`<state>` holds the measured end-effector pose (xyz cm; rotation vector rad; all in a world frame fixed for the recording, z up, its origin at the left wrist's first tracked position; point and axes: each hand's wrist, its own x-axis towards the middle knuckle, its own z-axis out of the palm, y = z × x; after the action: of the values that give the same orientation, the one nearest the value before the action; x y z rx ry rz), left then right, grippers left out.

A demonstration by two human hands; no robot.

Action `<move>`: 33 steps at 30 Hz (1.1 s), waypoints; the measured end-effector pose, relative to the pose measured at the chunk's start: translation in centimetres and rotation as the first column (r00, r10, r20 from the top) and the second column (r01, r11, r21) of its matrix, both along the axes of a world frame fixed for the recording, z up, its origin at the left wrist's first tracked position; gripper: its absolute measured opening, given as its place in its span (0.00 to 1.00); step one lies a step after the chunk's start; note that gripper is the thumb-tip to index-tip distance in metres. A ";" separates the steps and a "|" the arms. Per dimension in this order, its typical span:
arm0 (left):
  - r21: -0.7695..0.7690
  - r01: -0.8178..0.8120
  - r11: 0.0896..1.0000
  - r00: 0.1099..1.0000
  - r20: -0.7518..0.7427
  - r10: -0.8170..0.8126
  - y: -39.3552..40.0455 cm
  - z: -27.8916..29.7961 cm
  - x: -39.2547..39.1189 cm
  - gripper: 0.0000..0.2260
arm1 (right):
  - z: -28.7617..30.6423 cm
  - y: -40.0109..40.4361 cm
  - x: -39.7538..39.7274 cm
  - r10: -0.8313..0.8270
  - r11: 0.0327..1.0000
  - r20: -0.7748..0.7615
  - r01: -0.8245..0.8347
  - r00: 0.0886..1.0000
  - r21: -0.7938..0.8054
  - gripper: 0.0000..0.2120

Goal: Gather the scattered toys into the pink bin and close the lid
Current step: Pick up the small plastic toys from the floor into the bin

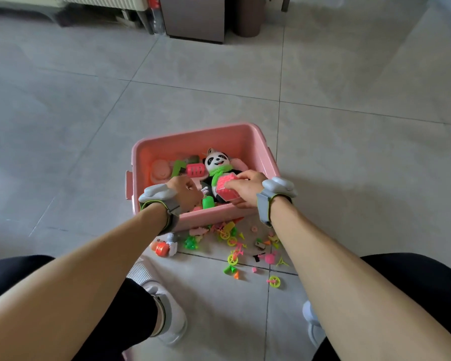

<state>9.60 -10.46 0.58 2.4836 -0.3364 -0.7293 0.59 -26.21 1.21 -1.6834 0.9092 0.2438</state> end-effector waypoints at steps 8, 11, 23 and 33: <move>-0.191 -0.258 0.947 0.939 -0.279 0.200 -1.8 0.1 3.1 0.05 | -0.5 -1.4 4.3 -0.327 0.931 -0.005 0.323 0.945 0.168 0.30; -0.240 -0.321 0.916 0.911 -0.342 0.229 -3.4 0.0 3.7 0.06 | 0.1 -2.4 5.0 -0.393 0.883 0.014 0.372 0.920 0.285 0.25; -0.235 -0.411 0.881 0.861 -0.418 0.290 -7.2 -1.6 5.1 0.07 | -1.8 -5.4 6.5 -0.378 0.868 0.019 0.347 0.926 0.356 0.04; -0.179 -0.324 0.929 0.882 -0.411 0.229 -7.3 -1.4 1.8 0.05 | -1.7 -3.8 1.9 -0.027 0.989 -0.019 0.024 0.999 -0.148 0.09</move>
<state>11.40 -17.80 -0.84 2.0398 0.0765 -0.9635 2.46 -30.03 -0.48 -1.8075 0.9841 0.1803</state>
